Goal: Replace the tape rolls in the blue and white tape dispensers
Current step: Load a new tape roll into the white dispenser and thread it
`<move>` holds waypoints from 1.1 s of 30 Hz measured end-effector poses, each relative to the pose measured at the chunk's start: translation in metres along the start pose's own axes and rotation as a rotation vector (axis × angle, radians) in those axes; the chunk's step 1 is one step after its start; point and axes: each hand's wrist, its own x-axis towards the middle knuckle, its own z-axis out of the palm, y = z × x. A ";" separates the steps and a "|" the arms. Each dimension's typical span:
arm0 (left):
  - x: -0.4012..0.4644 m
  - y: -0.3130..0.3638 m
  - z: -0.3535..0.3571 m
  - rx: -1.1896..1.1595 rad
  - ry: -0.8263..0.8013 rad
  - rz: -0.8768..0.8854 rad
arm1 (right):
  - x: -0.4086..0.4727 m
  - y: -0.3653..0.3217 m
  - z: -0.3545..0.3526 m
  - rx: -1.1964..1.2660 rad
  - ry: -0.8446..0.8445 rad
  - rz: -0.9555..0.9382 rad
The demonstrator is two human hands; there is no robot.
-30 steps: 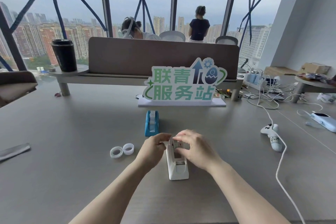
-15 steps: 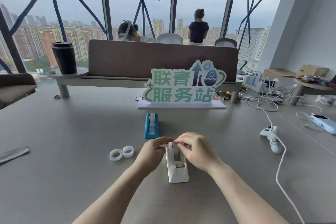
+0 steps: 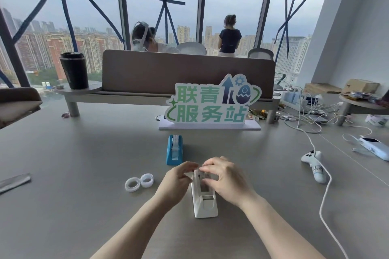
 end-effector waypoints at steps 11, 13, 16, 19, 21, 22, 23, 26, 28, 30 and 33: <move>-0.003 0.004 -0.001 -0.034 -0.019 -0.014 | 0.003 -0.005 0.000 0.029 0.089 -0.005; -0.007 0.003 -0.002 -0.061 -0.034 -0.021 | 0.003 -0.007 -0.001 0.023 0.088 -0.008; -0.016 0.007 -0.003 -0.131 -0.092 -0.028 | 0.002 -0.008 -0.001 0.042 0.054 0.007; -0.025 0.008 -0.002 -0.146 -0.119 0.024 | -0.001 -0.008 -0.004 0.066 0.024 0.020; -0.030 0.007 0.000 -0.160 -0.107 0.031 | -0.005 -0.010 -0.007 0.067 0.013 0.010; -0.031 0.006 0.001 -0.165 -0.096 0.030 | -0.008 -0.011 -0.008 0.066 0.010 0.004; -0.033 0.007 0.002 -0.163 -0.086 0.027 | -0.011 -0.012 -0.009 0.063 0.011 0.001; -0.037 0.010 0.003 -0.139 -0.070 0.029 | -0.023 -0.016 -0.011 0.048 0.048 -0.010; -0.040 0.013 0.004 -0.126 -0.066 0.034 | -0.033 -0.020 -0.012 0.020 0.070 -0.032; -0.044 0.015 0.005 -0.117 -0.066 0.037 | -0.042 -0.024 -0.010 -0.015 0.084 -0.050; -0.050 0.017 0.005 -0.108 -0.064 0.036 | -0.053 -0.028 -0.009 -0.041 0.102 -0.060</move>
